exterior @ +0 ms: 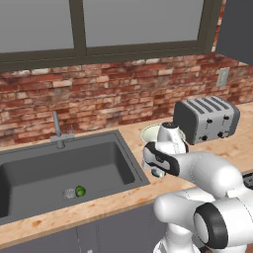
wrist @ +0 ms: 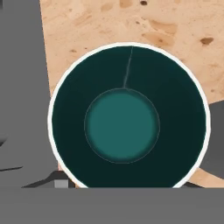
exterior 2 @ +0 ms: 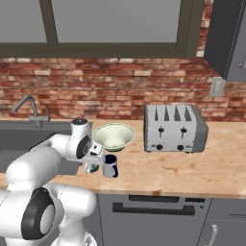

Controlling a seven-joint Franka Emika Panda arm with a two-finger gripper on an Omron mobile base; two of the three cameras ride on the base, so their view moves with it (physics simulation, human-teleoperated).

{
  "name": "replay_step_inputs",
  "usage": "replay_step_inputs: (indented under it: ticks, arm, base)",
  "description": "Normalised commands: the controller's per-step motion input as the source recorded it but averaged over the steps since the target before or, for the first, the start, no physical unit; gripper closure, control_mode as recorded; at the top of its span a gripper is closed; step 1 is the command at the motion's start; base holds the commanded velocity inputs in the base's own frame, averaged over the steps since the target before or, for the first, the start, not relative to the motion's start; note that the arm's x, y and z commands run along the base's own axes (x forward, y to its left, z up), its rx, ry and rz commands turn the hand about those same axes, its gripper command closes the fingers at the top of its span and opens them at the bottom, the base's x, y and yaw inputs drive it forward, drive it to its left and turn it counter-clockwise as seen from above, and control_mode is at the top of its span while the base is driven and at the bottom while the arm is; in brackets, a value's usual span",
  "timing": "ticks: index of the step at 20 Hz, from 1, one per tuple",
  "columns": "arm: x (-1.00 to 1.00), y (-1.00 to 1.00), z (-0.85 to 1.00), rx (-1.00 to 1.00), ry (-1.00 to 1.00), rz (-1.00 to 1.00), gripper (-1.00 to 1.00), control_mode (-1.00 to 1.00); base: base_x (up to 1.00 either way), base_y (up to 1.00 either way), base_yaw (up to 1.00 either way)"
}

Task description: Clear the mugs and bowl far away from the sink.

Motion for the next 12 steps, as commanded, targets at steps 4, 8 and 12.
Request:
replay_step_inputs:
  ticks: [4, 8, 12]
  arm:
    - [-0.39, -0.05, -0.1, 0.05, -0.01, 0.0, 1.0, -1.0]
    - [-0.71, -0.05, -0.21, 0.01, -0.01, 0.0, 1.0, -1.0]
    - [-0.58, 0.0, -0.12, 0.0, -0.03, 0.0, 1.0, -1.0]
  base:
    - [0.0, 0.0, 0.0]
    - [0.0, 0.0, 0.0]
    - [0.0, 0.0, 0.0]
